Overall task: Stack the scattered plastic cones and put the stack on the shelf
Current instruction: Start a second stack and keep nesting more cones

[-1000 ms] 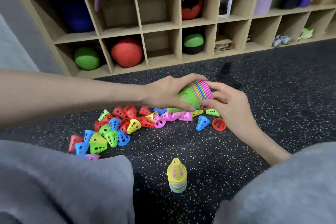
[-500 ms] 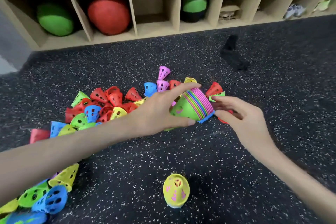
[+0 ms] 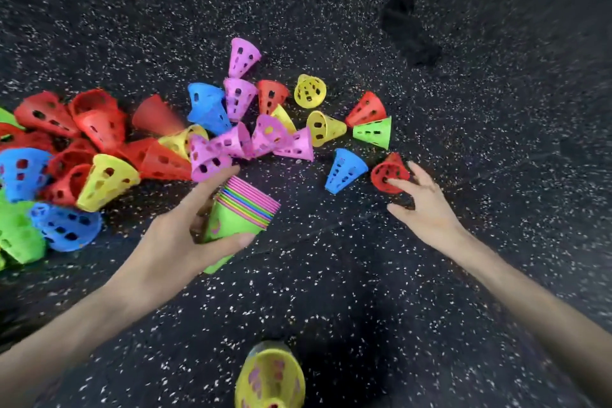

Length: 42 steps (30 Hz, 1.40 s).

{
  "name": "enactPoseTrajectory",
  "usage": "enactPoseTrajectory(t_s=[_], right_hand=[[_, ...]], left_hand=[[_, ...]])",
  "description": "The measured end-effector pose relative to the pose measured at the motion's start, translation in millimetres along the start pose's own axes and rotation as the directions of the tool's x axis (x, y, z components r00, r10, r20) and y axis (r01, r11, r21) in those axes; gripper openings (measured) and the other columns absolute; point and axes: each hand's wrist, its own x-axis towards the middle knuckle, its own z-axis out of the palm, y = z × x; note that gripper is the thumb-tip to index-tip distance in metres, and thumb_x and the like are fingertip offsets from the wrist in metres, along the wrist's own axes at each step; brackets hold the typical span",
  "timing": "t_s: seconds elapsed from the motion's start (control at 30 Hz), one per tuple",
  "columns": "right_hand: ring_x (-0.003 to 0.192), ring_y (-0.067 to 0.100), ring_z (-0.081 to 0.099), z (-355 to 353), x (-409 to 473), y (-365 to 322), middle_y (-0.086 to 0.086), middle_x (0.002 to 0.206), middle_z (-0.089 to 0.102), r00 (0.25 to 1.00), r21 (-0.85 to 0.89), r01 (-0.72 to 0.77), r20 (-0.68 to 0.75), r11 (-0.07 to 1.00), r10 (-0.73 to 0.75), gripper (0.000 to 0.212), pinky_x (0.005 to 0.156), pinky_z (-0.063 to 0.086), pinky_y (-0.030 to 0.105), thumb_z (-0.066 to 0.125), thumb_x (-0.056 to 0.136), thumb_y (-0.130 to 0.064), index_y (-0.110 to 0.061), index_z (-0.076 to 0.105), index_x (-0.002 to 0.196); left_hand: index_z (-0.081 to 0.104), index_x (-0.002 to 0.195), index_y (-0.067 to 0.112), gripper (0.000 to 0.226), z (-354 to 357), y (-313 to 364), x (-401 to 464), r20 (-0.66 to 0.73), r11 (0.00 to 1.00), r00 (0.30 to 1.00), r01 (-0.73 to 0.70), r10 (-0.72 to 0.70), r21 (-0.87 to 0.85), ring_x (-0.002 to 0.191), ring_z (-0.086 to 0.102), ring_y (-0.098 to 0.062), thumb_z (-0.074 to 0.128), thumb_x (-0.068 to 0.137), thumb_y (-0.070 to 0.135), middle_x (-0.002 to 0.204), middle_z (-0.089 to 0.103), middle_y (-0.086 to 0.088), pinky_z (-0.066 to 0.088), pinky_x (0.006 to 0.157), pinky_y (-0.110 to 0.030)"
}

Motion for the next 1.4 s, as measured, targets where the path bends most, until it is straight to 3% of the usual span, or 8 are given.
enactPoseTrajectory(t_s=[0.13,0.27,0.47,0.63,0.83,1.0,1.23,1.4], right_hand=[[0.152,0.023,0.025,6.2,20.5,6.1,0.0,0.168,0.014,1.0,-0.049,-0.026,-0.005,0.998,0.026,0.065,0.123,0.021,0.036,0.066,0.096,-0.019,-0.015,0.038,0.154],[0.122,0.024,0.06,10.8,20.7,11.4,-0.002,0.155,0.038,0.989,-0.019,0.004,-0.151,1.0,-0.007,0.064,0.111,0.045,0.049,0.069,0.092,-0.01,-0.016,0.043,0.151],[0.089,0.012,0.071,2.9,3.3,-18.8,-0.009,0.106,0.064,0.94,0.165,0.088,-0.341,0.982,-0.027,0.025,0.092,0.054,0.038,0.074,0.09,-0.019,-0.028,0.068,0.113],[0.073,0.009,0.073,1.5,-19.9,-71.6,-0.001,0.085,0.073,0.977,0.509,0.124,-0.213,0.852,-0.015,0.017,0.069,0.059,0.024,0.059,0.099,-0.017,-0.027,0.069,0.089],[0.056,0.015,0.064,20.7,-39.2,-106.9,0.002,0.069,0.067,0.985,0.544,0.133,0.017,0.829,-0.169,0.041,0.054,0.051,0.023,0.053,0.102,-0.023,-0.036,0.064,0.064],[0.055,0.01,0.06,30.9,-43.1,-118.1,0.005,0.067,0.06,0.965,0.485,0.136,0.133,0.864,-0.227,0.038,0.054,0.051,0.027,0.049,0.102,-0.027,-0.031,0.055,0.065],[0.06,0.004,0.047,43.8,-47.3,-124.9,0.001,0.073,0.05,0.925,0.344,0.204,0.238,0.916,-0.296,0.025,0.061,0.043,0.03,0.058,0.091,-0.047,-0.026,0.054,0.079],[0.098,-0.002,0.046,45.7,-50.1,-128.2,-0.017,0.1,0.041,0.937,0.234,0.287,0.132,0.929,-0.323,0.032,0.077,0.038,0.016,0.076,0.074,-0.055,-0.041,0.054,0.092]], left_hand=[[0.037,0.136,0.074,0.085,10.1,-13.4,5.3,-0.003,0.998,0.998,0.061,-0.061,-0.033,0.107,0.07,-0.019,0.078,0.064,0.054,0.112,0.068,0.027,0.055,0.094,-0.034],[0.037,0.137,0.073,0.084,15.9,-18.1,7.5,0.001,0.993,0.995,0.102,-0.102,-0.055,0.096,0.074,-0.016,0.08,0.068,0.051,0.11,0.071,0.022,0.057,0.095,-0.039],[0.035,0.138,0.073,0.084,25.8,-26.6,12.1,0.046,0.989,0.988,0.146,-0.144,-0.036,0.093,0.072,-0.013,0.084,0.081,0.035,0.108,0.073,0.019,0.059,0.089,-0.038],[0.033,0.14,0.073,0.084,37.6,-24.2,14.5,0.104,0.991,0.986,0.131,-0.127,-0.027,0.095,0.07,-0.008,0.083,0.083,0.036,0.109,0.069,0.031,0.058,0.092,-0.032],[0.032,0.144,0.068,0.085,46.1,-14.3,15.3,0.113,0.992,0.99,0.095,-0.085,-0.086,0.108,0.065,0.006,0.082,0.086,0.031,0.12,0.064,0.037,0.053,0.095,-0.019],[0.028,0.149,0.065,0.087,50.7,-11.8,9.6,0.102,0.991,0.992,0.089,-0.079,-0.096,0.112,0.063,0.008,0.081,0.087,0.035,0.128,0.063,0.035,0.047,0.099,-0.014],[0.025,0.148,0.069,0.085,50.2,-15.8,5.5,0.076,0.989,0.992,0.104,-0.096,-0.104,0.104,0.067,-0.014,0.079,0.089,0.039,0.117,0.07,0.021,0.054,0.098,-0.036],[0.033,0.152,0.057,0.077,51.4,-24.2,5.2,0.075,0.975,0.992,0.113,-0.1,-0.19,0.117,0.065,-0.007,0.077,0.089,0.044,0.127,0.068,0.02,0.051,0.107,-0.038]])
